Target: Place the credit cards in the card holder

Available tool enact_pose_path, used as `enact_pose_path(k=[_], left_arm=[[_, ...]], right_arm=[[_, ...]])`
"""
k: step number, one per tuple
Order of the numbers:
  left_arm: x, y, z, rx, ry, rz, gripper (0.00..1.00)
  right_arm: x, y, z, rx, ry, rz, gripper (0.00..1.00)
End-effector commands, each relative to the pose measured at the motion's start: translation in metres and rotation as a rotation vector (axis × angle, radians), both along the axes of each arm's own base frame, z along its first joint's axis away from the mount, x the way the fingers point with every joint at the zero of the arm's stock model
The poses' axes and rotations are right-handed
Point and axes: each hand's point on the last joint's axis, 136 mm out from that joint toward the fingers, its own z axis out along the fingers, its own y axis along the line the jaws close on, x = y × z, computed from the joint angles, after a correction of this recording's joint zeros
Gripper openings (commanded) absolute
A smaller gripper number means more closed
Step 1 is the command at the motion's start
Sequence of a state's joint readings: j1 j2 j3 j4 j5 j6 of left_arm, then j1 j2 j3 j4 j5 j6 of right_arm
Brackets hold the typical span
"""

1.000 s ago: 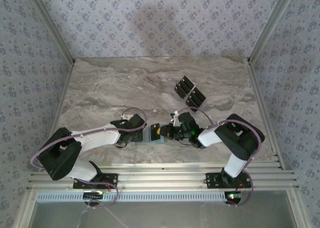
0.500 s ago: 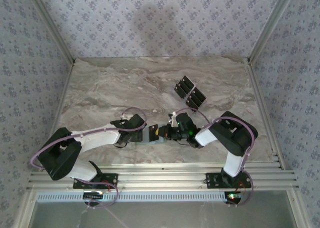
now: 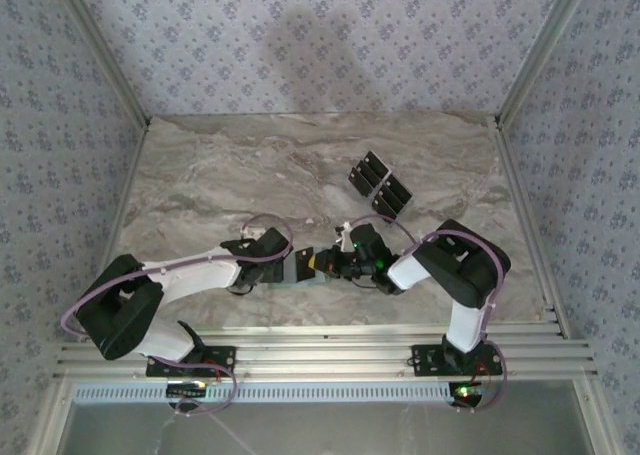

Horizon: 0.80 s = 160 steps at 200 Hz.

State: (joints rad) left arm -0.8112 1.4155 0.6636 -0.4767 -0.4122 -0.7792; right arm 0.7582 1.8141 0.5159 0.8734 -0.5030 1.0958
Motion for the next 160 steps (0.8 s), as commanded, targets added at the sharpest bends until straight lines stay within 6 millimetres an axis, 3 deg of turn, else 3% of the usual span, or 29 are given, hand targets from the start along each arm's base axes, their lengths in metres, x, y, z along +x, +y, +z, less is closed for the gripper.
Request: enact_pose_path(k=[1,33,93,160], left_arm=[[-0.012,0.0,-0.008,-0.005,0.058,-0.013,0.98],[-0.012,0.002,-0.006,0.004,0.056,-0.015,0.98],[-0.014,0.008,0.002,0.026,0.053,-0.012,0.98],[-0.005,-0.016,0.034,-0.091,-0.001,-0.074,0.98]], right_arm=[[-0.002,0.011,0.004,0.025,0.005,0.029,0.0],[-0.001,0.006,0.005,0.026,0.002,0.009,0.0],[-0.005,-0.033,-0.017,-0.07,0.045,-0.085,0.0],[-0.008,-0.045,-0.027,-0.111,0.075,-0.086,0.0]])
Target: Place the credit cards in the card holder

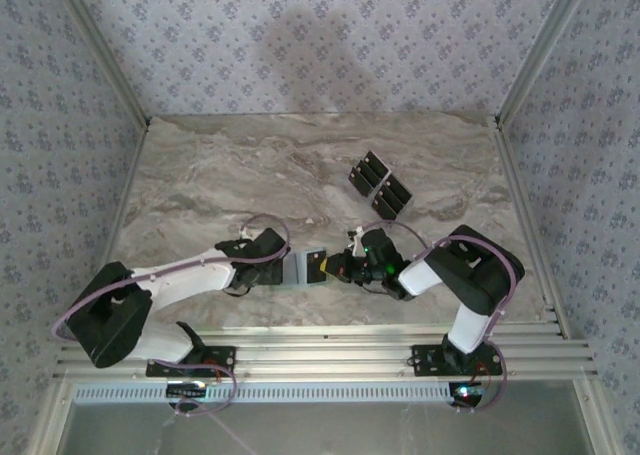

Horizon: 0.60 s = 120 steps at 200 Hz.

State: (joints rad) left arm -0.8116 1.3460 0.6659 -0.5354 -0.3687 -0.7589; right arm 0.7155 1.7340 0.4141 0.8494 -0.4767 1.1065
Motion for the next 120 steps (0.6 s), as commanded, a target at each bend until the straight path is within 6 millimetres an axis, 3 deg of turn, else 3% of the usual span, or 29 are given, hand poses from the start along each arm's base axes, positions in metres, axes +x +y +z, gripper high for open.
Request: enact_pose_path(k=[1,29,62,120], left_arm=[[0.005,-0.015,0.023,-0.064,-0.025,-0.043,0.98],[0.009,-0.03,0.027,-0.115,-0.026,-0.072,0.99],[0.006,-0.038,0.006,-0.108,0.042,-0.086,0.99],[-0.007,-0.009,-0.014,0.034,0.119,-0.004,0.97]], right_arm=[[-0.003,-0.013,-0.018,-0.072,0.044,-0.017,0.0],[-0.001,-0.012,-0.023,-0.077,0.064,-0.013,0.0],[0.003,-0.014,-0.029,-0.07,0.091,-0.027,0.0],[0.002,-0.026,-0.042,-0.074,0.134,-0.067,0.0]])
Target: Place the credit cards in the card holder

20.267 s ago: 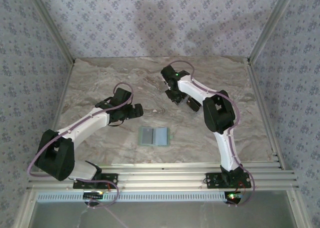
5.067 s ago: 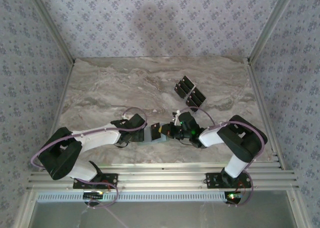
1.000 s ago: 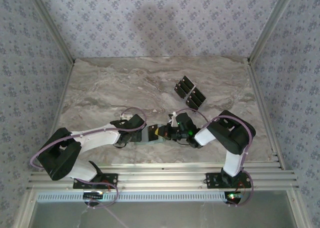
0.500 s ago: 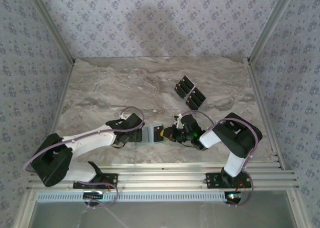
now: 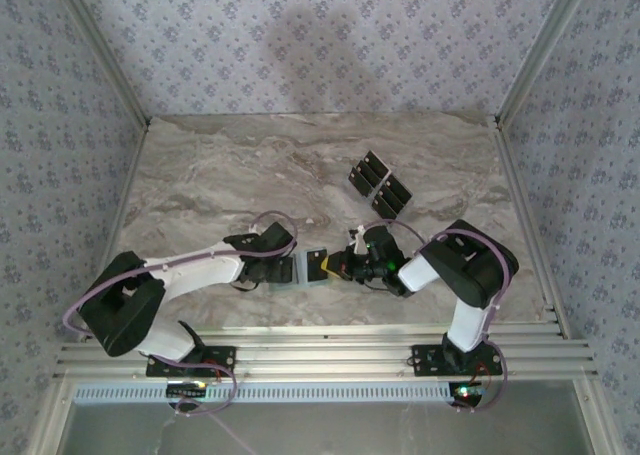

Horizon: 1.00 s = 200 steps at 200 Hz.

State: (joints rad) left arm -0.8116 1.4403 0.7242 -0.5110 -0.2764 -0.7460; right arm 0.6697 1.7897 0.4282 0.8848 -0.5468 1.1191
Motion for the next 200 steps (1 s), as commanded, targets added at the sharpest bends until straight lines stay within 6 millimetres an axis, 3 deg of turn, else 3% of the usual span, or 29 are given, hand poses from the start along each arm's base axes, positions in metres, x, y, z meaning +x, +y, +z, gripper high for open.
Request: enact_pose_path(k=[1,56,141,200], left_arm=[[-0.01,0.016,-0.005,0.089,0.047,0.029,0.97],[-0.01,0.027,-0.006,0.146,0.042,0.038,0.97],[-0.016,0.029,-0.015,0.137,0.051,0.038,0.97],[-0.018,0.031,-0.014,0.127,0.046,0.042,0.97]], right_arm=[[-0.005,-0.023,-0.037,-0.103,0.097,-0.073,0.0],[-0.001,-0.021,-0.03,-0.072,0.087,-0.062,0.0],[0.013,0.009,0.033,0.04,-0.077,0.051,0.0],[0.012,0.026,0.042,0.068,-0.101,0.112,0.0]])
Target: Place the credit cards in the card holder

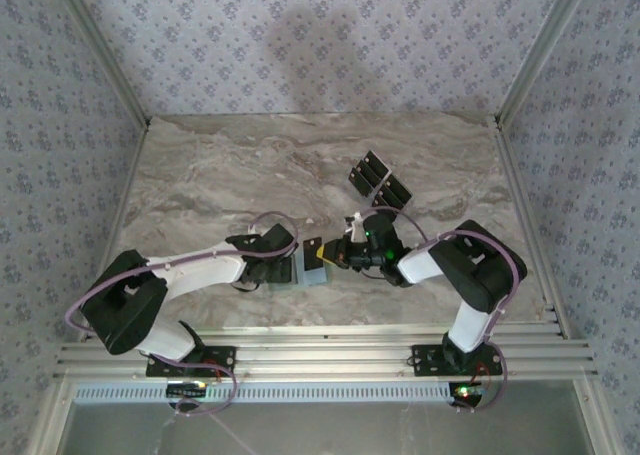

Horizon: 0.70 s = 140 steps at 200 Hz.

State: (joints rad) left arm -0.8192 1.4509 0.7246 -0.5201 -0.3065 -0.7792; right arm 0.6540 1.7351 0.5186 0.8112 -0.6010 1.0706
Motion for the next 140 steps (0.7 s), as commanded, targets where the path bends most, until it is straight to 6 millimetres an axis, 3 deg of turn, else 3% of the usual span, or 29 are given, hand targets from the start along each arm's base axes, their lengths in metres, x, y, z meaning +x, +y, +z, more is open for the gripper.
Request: enact_pose_path(k=[1,53,140], left_arm=[[-0.018,0.027,-0.013,0.104,0.057,0.012,0.97],[-0.019,0.028,-0.013,0.107,0.056,0.01,0.97],[-0.019,0.03,-0.013,0.112,0.055,0.013,0.97]], right_arm=[[-0.004,0.011,0.005,0.012,-0.021,0.061,0.0],[-0.011,0.026,-0.002,0.029,-0.003,0.118,0.0],[-0.017,0.026,-0.019,0.008,0.033,0.126,0.0]])
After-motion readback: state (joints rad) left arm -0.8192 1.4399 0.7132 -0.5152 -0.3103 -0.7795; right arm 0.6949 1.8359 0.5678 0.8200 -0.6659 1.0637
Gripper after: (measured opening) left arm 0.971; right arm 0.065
